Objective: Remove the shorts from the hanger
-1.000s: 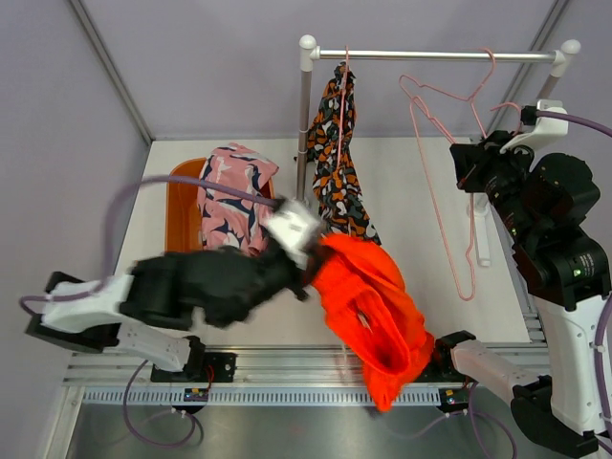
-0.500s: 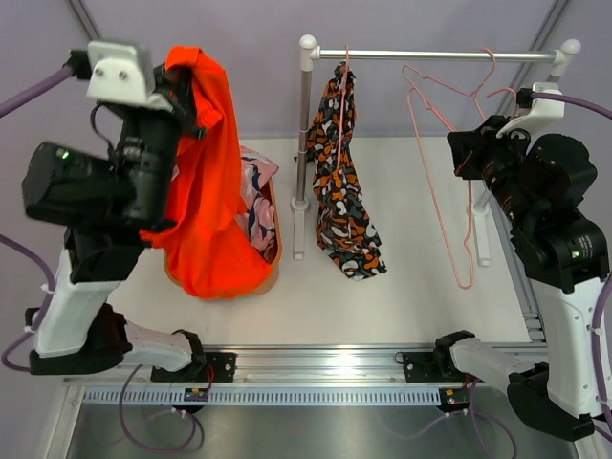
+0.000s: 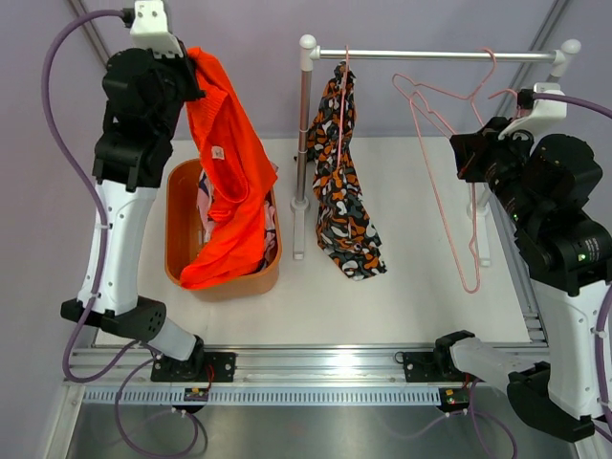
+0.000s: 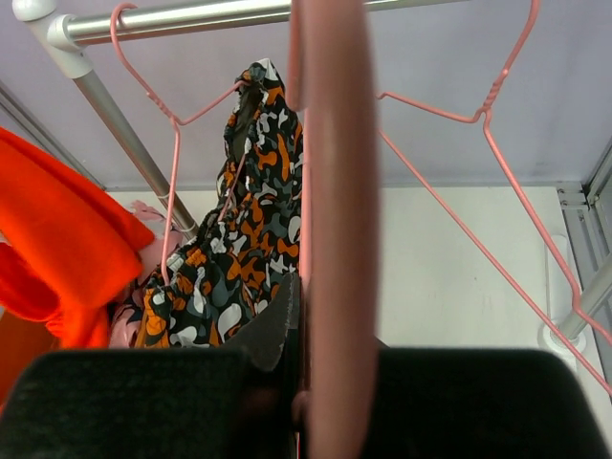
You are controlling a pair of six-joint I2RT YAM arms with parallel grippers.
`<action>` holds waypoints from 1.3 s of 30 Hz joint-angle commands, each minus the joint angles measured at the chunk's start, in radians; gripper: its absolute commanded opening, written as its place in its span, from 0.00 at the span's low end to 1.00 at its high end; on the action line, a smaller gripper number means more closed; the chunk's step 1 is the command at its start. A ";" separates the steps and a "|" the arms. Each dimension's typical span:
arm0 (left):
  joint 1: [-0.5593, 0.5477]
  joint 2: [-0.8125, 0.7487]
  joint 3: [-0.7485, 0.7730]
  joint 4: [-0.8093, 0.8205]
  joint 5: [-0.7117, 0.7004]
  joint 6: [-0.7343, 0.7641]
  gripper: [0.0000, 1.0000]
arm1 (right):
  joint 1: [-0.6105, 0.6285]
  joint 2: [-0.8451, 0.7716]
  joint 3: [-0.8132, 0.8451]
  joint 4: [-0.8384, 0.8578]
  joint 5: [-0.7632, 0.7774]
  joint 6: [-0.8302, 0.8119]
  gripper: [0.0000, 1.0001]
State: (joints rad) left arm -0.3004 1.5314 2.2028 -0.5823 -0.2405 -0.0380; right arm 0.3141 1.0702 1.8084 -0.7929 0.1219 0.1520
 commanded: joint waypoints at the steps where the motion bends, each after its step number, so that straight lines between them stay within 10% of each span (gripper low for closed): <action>1: 0.014 -0.063 -0.171 0.019 0.046 -0.238 0.00 | 0.005 -0.013 0.020 0.008 0.009 -0.019 0.00; 7: 0.011 -0.433 -0.888 0.302 0.076 -0.465 0.00 | 0.005 -0.016 0.037 -0.019 -0.010 -0.019 0.00; 16: 0.010 -0.668 -1.373 0.294 0.062 -0.635 0.00 | 0.006 0.054 0.097 -0.103 -0.071 -0.031 0.00; 19: 0.010 -0.653 -1.465 0.332 0.119 -0.687 0.16 | 0.005 0.092 0.114 -0.121 -0.090 -0.028 0.00; 26: 0.011 -0.617 -1.422 0.361 0.224 -0.645 0.99 | 0.005 0.207 0.183 -0.175 -0.101 -0.068 0.00; 39: 0.010 -0.717 -1.143 0.058 0.400 -0.395 0.99 | -0.004 0.359 0.313 -0.111 -0.062 -0.224 0.00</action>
State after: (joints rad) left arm -0.2897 0.8612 1.0439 -0.4477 0.1036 -0.5129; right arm 0.3141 1.4109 2.0449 -0.9745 0.0624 -0.0093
